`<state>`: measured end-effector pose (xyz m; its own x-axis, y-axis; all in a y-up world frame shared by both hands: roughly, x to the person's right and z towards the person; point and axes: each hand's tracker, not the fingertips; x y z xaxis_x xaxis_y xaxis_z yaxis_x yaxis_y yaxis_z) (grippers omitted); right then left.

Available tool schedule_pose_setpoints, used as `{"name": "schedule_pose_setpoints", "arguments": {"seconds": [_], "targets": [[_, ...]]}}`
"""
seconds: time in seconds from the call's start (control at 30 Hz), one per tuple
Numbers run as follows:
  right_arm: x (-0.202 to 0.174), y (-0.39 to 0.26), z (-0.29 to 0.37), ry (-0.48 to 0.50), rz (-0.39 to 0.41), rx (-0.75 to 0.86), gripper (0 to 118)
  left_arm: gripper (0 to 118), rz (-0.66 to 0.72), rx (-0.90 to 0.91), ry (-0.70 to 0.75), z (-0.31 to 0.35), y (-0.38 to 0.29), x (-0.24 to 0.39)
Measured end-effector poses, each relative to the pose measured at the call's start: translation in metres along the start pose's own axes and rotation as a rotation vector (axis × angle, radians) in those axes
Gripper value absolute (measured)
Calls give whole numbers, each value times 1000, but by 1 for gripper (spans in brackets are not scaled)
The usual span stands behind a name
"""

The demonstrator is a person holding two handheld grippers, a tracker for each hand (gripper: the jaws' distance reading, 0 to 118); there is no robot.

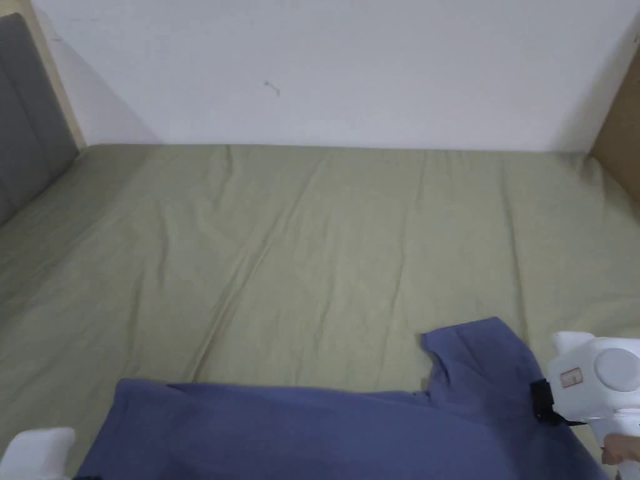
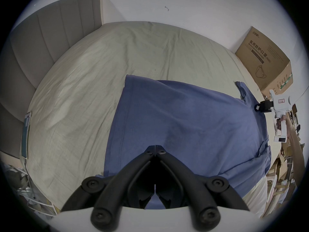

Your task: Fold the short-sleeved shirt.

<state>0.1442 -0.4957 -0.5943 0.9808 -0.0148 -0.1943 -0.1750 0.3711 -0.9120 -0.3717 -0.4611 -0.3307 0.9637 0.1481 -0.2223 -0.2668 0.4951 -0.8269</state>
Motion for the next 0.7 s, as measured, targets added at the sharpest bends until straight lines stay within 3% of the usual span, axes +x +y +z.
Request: {"name": "schedule_pose_setpoints", "arguments": {"seconds": [0.1,0.13,0.23,0.27,0.47,0.5,0.57,0.67,0.7], "targets": [[7,0,2,24,-51,1,2,1,-26,28,16,-6,17,1],[12,-1,3,50,-99,0,2,19,-28,35,28,-11,27,0],[16,-2,2,63,-117,0,2,94,-33,34,32,-37,63,-2],[17,-2,1,63,-117,0,2,99,-31,29,37,-49,75,-4],[11,-1,-2,40,-92,-9,2,98,-2,-25,115,-104,132,-6],[12,-1,-2,41,-100,-11,2,93,3,-53,103,-117,133,-8],[14,-1,-3,46,-112,-9,2,39,33,-137,92,-138,133,-12],[11,-4,16,55,-121,-1,2,4,30,-94,51,-130,131,-4],[11,-4,22,58,-122,2,2,4,27,-100,69,-128,132,3]]}}
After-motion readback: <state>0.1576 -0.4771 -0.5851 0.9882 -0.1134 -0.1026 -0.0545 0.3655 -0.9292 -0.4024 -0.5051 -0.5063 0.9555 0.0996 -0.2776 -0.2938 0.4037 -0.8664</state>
